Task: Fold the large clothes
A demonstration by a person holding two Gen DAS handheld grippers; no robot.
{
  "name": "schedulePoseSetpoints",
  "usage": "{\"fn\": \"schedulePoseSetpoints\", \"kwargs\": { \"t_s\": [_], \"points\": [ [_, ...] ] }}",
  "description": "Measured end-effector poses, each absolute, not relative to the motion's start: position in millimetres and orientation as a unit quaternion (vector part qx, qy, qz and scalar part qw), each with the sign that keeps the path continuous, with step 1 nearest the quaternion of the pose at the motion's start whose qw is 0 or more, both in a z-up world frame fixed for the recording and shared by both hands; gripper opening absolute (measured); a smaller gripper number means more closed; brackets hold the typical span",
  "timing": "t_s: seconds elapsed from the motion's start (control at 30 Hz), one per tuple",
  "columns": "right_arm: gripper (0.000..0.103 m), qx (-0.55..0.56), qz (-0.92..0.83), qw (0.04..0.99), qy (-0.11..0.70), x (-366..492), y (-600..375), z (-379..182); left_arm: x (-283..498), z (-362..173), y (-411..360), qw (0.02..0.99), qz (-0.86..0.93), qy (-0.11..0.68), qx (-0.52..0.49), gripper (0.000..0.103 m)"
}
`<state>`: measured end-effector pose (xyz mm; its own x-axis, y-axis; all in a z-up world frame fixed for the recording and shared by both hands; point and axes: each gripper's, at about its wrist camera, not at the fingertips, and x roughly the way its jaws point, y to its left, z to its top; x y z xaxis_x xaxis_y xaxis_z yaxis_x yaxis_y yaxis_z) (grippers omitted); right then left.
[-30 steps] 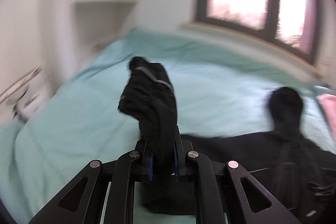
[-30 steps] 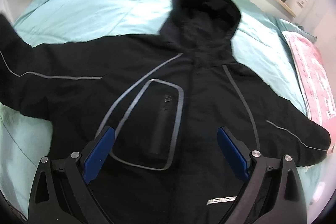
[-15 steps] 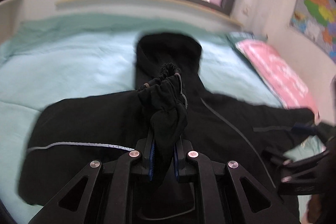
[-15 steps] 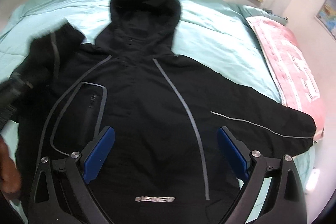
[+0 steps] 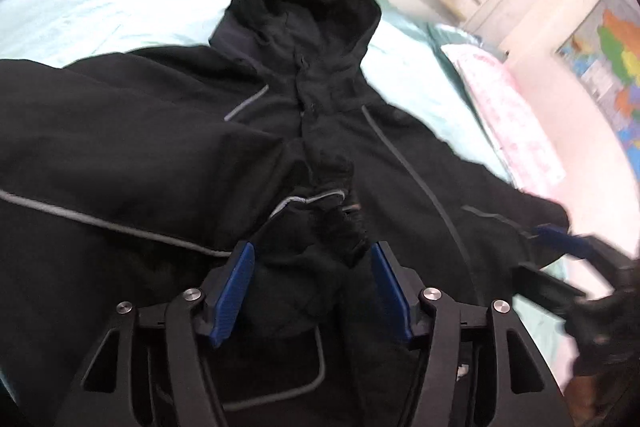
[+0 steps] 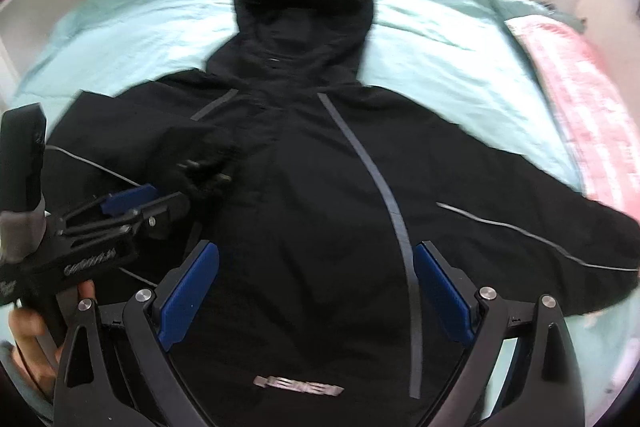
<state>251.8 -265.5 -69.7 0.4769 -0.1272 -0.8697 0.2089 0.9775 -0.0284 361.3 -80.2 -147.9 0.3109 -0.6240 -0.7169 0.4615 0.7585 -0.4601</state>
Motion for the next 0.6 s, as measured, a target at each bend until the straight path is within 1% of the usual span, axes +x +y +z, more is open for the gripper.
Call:
{"fn": "schedulePoseSetpoints", "kwargs": {
  "t_s": [0.1, 0.17, 0.23, 0.33, 0.43, 0.47, 0.5, 0.53, 0.57, 0.6],
  "points": [
    [0.097, 0.078, -0.076, 0.858, 0.502, 266, -259, -78, 357, -129, -61, 0.815, -0.325, 0.473, -0.08, 0.063],
    [0.093, 0.099, -0.064, 0.853, 0.508, 277, -254, -88, 355, -119, -45, 0.825, -0.312, 0.465, -0.077, 0.063],
    [0.091, 0.126, -0.042, 0.845, 0.518, 292, -246, -101, 353, -109, -24, 0.843, -0.28, 0.455, -0.06, 0.063],
    [0.09, 0.162, -0.028, 0.827, 0.538, 321, -233, -127, 354, -101, 5, 0.86, -0.237, 0.45, -0.045, 0.063],
    [0.088, 0.183, -0.033, 0.817, 0.545, 338, -228, -143, 359, -100, 32, 0.867, -0.207, 0.451, -0.051, 0.063],
    [0.083, 0.187, -0.043, 0.813, 0.55, 345, -227, -149, 362, -101, 38, 0.869, -0.2, 0.45, -0.051, 0.063],
    [0.064, 0.197, -0.047, 0.806, 0.556, 352, -227, -155, 364, -101, 44, 0.872, -0.193, 0.448, -0.05, 0.063],
    [0.055, 0.214, -0.032, 0.801, 0.559, 357, -226, -160, 365, -101, 48, 0.874, -0.187, 0.446, -0.048, 0.063],
    [0.046, 0.224, -0.023, 0.797, 0.56, 359, -226, -161, 368, -100, 50, 0.876, -0.18, 0.445, -0.045, 0.063],
    [0.041, 0.217, -0.027, 0.802, 0.556, 361, -223, -157, 371, -100, 53, 0.878, -0.169, 0.446, -0.039, 0.063]
  ]
}}
